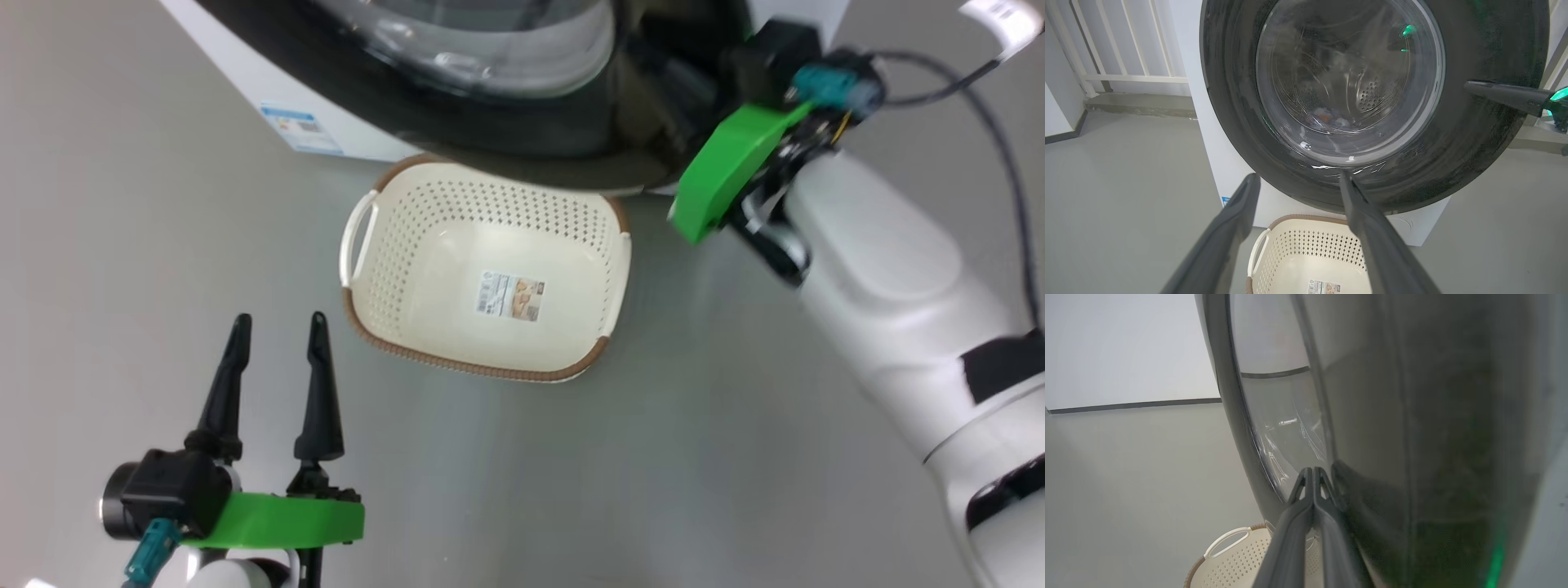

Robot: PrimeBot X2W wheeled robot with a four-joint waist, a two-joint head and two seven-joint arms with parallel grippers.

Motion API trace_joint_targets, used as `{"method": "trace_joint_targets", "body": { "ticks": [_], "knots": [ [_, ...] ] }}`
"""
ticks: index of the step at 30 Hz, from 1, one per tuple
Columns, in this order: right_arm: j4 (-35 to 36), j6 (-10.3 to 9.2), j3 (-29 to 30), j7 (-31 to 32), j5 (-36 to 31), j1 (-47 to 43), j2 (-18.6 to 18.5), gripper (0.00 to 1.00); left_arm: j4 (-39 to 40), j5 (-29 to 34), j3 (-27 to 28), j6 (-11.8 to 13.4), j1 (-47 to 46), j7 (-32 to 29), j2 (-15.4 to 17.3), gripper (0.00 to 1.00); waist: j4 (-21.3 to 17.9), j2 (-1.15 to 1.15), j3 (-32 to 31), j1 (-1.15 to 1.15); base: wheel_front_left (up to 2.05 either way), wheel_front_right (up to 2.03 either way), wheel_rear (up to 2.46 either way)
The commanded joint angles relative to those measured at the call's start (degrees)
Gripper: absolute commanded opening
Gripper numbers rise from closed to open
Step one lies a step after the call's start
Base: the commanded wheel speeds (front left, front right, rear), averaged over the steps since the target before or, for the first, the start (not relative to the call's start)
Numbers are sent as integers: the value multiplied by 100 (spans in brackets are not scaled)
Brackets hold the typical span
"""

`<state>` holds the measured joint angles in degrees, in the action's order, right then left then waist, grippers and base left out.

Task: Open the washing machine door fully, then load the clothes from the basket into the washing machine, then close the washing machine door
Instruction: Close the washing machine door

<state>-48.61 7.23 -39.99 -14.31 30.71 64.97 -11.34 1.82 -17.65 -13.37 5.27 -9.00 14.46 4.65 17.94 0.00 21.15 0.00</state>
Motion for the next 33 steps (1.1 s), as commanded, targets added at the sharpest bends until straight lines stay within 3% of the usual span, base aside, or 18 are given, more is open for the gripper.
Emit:
{"method": "trace_joint_targets", "body": {
  "ticks": [1, 20, 33],
  "knots": [
    [58, 25, 53, -68, -74, 130, 57, 0, 132, 47, 177, -34, -155, 52, 64, 100, 169, 0, 167, 0, 0, 0, 0],
    [-755, 25, 772, -68, -515, 1315, -299, 0, 49, 101, 160, -280, -385, 53, -170, 100, 615, 0, 563, 0, 0, 0, 0],
    [-824, 25, 884, -69, -741, 1458, -351, 0, 50, 11, 68, -213, -463, 53, -176, 100, 667, 0, 637, 0, 0, 0, 0]
  ]
}}
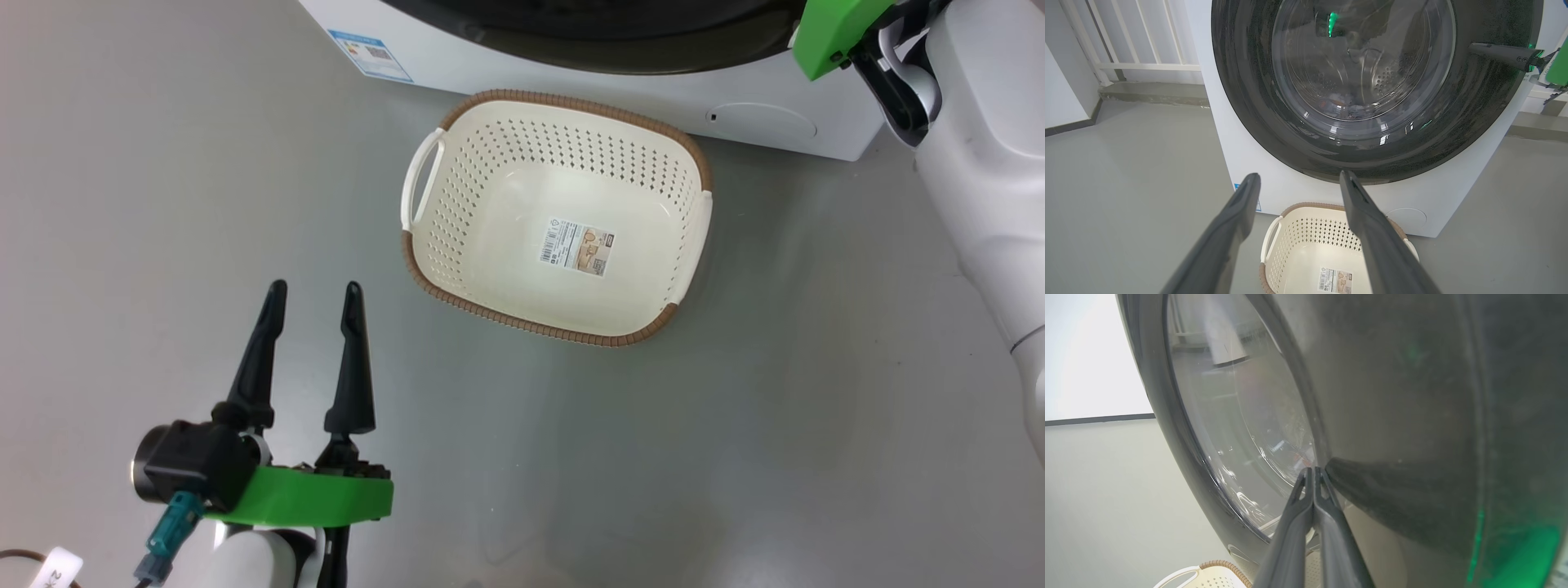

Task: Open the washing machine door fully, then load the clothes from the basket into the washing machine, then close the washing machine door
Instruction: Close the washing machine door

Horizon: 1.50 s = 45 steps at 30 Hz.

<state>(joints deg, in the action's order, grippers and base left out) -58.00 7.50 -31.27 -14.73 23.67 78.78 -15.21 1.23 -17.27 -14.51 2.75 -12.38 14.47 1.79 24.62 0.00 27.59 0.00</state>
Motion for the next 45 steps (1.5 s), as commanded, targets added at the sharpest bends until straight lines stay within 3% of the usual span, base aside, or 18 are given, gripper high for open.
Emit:
{"method": "trace_joint_targets", "body": {
  "ticks": [1, 13, 23, 25, 26, 45],
  "knots": [
    [132, -1, -21, -27, -33, 39, 45, 0, 101, -22, 182, 43, -126, 52, 110, 100, -3, 0, -18, 0, 0, 0, 0],
    [994, -1, -343, -27, 378, -1216, -137, 0, -19, 29, 234, 57, -27, 52, 110, 100, -109, 0, -296, 0, 0, 0, 0],
    [2363, -1, 382, -27, 381, -3130, -259, 0, -74, 189, 407, -49, 148, 52, 110, 100, -473, 0, -751, 0, 0, 0, 0],
    [2603, -1, 571, -27, 290, -3502, -261, 44, -94, 227, 428, -83, 177, 52, 110, 100, -547, 0, -830, 0, 0, 0, 0],
    [2716, -1, 659, -27, 245, -3678, -255, 100, -100, 243, 440, -100, 187, 52, 112, 100, -586, 0, -865, 0, 0, 0, 0],
    [4421, -1, 2494, 108, -713, -6159, 428, 100, -380, 278, 461, -253, 497, -56, 346, 100, -1416, 0, -1801, 0, 0, 0, 0]
  ]
}}
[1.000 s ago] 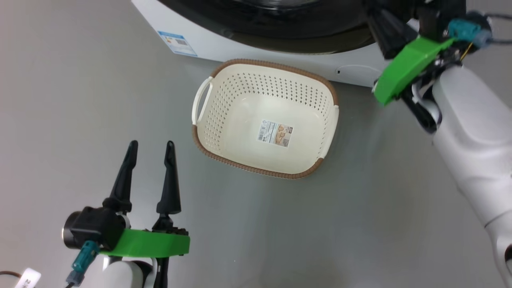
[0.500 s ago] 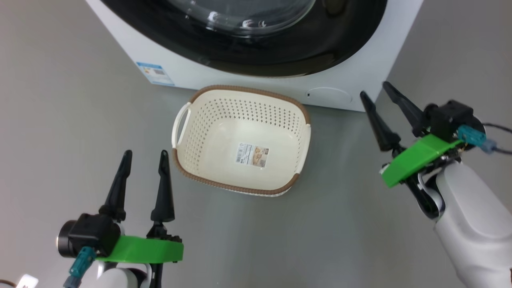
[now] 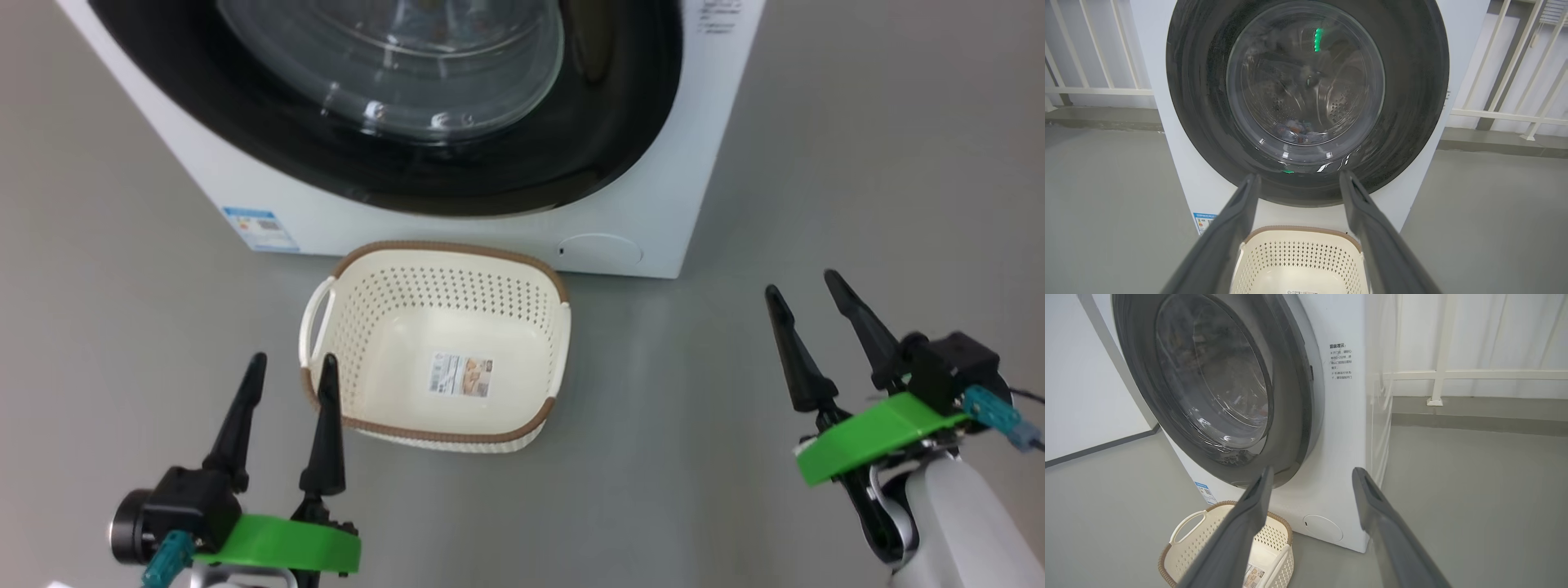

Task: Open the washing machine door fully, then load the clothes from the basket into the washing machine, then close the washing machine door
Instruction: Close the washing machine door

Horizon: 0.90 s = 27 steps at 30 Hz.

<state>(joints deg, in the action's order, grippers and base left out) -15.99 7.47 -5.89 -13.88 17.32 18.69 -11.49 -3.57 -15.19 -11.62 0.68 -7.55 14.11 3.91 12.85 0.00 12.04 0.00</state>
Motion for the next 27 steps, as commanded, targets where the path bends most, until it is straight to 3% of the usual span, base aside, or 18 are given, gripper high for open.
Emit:
{"method": "trace_joint_targets", "body": {
  "ticks": [1, 11, 27],
  "knots": [
    [303, 2, 25, 55, -104, -258, 94, 100, 98, 64, 167, -45, 43, -37, 146, 100, -277, 0, -292, 0, 0, 0, 0],
    [1204, 2, 533, 405, -410, -1256, 485, 100, 132, 0, 123, -49, 299, -207, 246, 100, -522, 0, -622, 0, 0, 0, 0],
    [2342, 2, 733, 962, -647, -2435, 810, 100, 182, -106, 99, 34, 706, -384, 361, 100, -712, 0, -1122, 0, 0, 0, 0]
  ]
}}
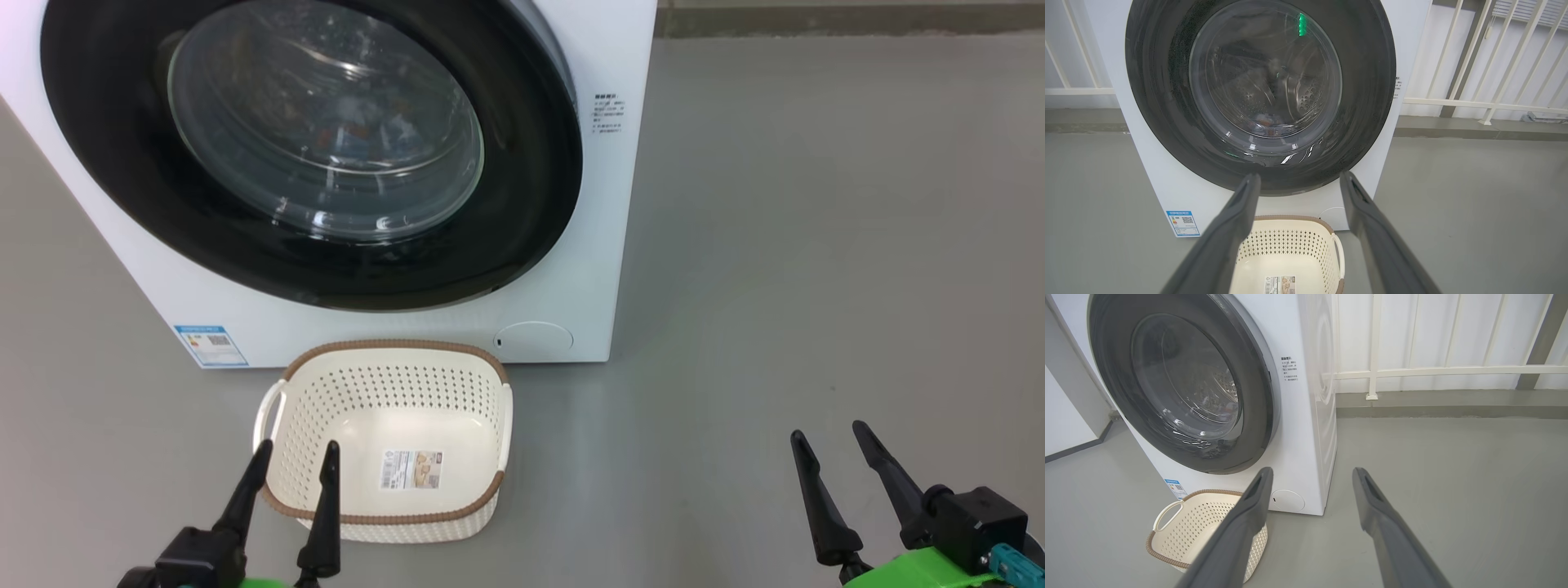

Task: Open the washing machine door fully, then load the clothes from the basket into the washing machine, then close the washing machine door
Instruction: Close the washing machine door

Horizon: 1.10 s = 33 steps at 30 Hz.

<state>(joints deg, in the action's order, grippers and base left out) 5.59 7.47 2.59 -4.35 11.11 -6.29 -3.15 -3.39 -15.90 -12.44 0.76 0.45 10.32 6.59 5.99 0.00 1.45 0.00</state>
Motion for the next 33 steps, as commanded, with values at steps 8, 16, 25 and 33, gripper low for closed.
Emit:
{"method": "trace_joint_targets", "body": {
  "ticks": [8, 16, 25, 33],
  "knots": [
    [312, 2, -96, 108, -59, -95, 12, 100, 242, -61, 161, 62, 8, -71, 148, 100, -40, 0, -175, 0, 0, 0, 0],
    [317, 2, -114, 144, -75, -112, 23, 100, 287, -90, 132, 93, 22, -92, 165, 100, -30, 0, -194, 0, 0, 0, 0],
    [280, 2, -142, 138, -34, -100, 26, 100, 308, -112, 103, 120, 13, -97, 182, 100, -21, 0, -180, 0, 0, 0, 0],
    [256, 2, -159, 133, -10, -93, 26, 100, 321, -141, 84, 147, 25, -95, 204, 100, -30, 0, -182, 0, 0, 0, 0]
  ]
}}
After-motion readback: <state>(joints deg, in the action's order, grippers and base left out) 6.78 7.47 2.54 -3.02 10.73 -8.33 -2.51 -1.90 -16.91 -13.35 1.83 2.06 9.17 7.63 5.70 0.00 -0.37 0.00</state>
